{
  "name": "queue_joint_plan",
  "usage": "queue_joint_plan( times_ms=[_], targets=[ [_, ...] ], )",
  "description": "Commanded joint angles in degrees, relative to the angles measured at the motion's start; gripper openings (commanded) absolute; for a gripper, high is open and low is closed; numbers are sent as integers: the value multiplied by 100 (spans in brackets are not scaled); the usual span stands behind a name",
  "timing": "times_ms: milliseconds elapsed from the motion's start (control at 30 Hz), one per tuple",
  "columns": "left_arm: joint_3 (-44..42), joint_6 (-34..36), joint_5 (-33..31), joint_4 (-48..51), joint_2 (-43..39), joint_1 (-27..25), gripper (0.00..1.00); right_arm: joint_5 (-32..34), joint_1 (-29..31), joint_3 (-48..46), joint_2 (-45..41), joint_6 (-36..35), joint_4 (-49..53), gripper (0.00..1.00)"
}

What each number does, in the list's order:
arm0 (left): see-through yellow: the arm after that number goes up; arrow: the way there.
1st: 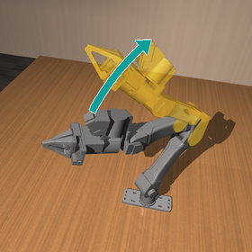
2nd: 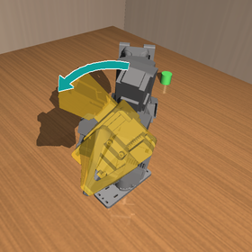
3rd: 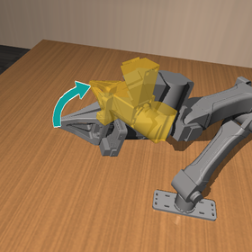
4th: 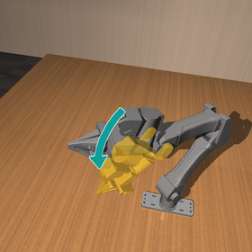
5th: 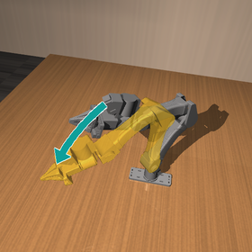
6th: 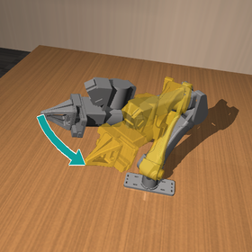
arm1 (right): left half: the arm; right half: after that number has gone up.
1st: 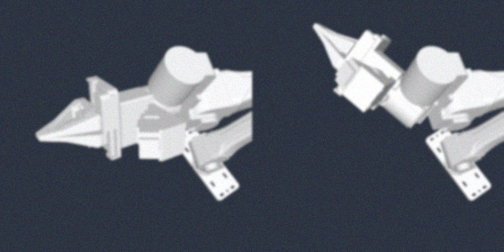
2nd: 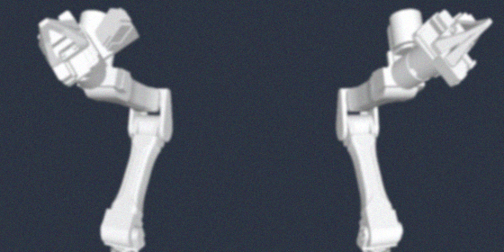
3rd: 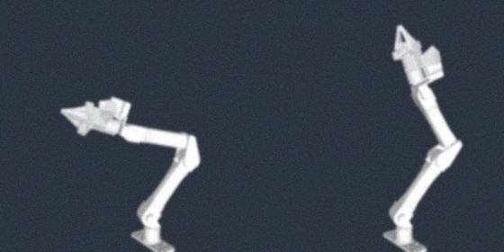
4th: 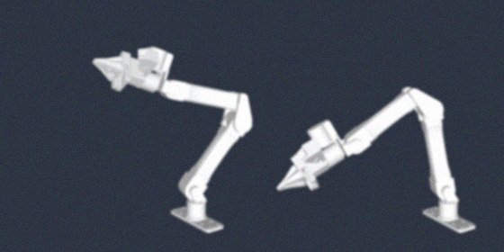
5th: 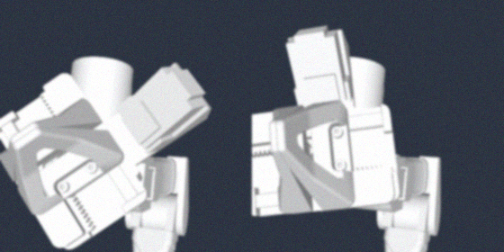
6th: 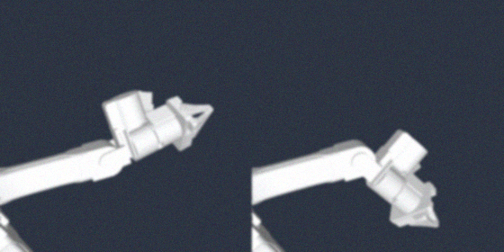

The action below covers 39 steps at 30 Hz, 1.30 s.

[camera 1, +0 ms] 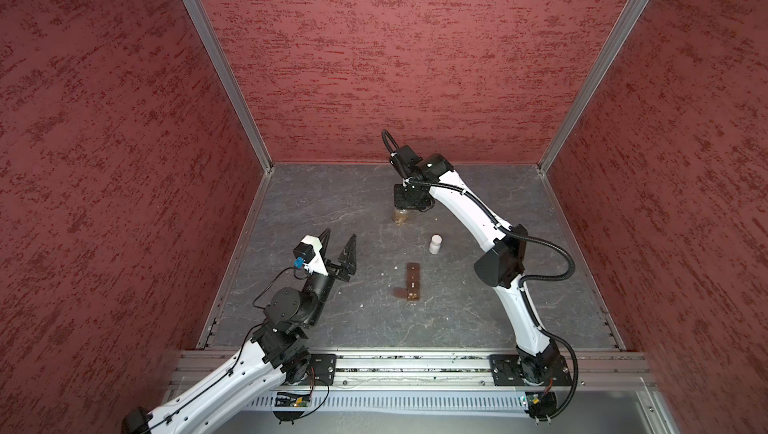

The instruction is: Sort the pills into containers

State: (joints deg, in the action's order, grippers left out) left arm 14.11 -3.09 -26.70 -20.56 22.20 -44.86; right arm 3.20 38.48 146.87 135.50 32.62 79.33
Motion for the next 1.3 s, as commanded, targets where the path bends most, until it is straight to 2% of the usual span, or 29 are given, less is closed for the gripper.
queue_joint_plan(
  times_ms=[0, 700, 1267],
  targets=[
    [-100, -614, -291, 1139, -204, 87, 73, 143, 89, 236, 207, 143, 192, 22],
    [-220, -934, -90, 1300, -192, 280, 73, 358, 204, 237, 885, 315, -343, 28],
    [-235, -965, 59, 1343, -105, 385, 73, 212, 213, 268, 961, 350, -552, 45]
  ],
)
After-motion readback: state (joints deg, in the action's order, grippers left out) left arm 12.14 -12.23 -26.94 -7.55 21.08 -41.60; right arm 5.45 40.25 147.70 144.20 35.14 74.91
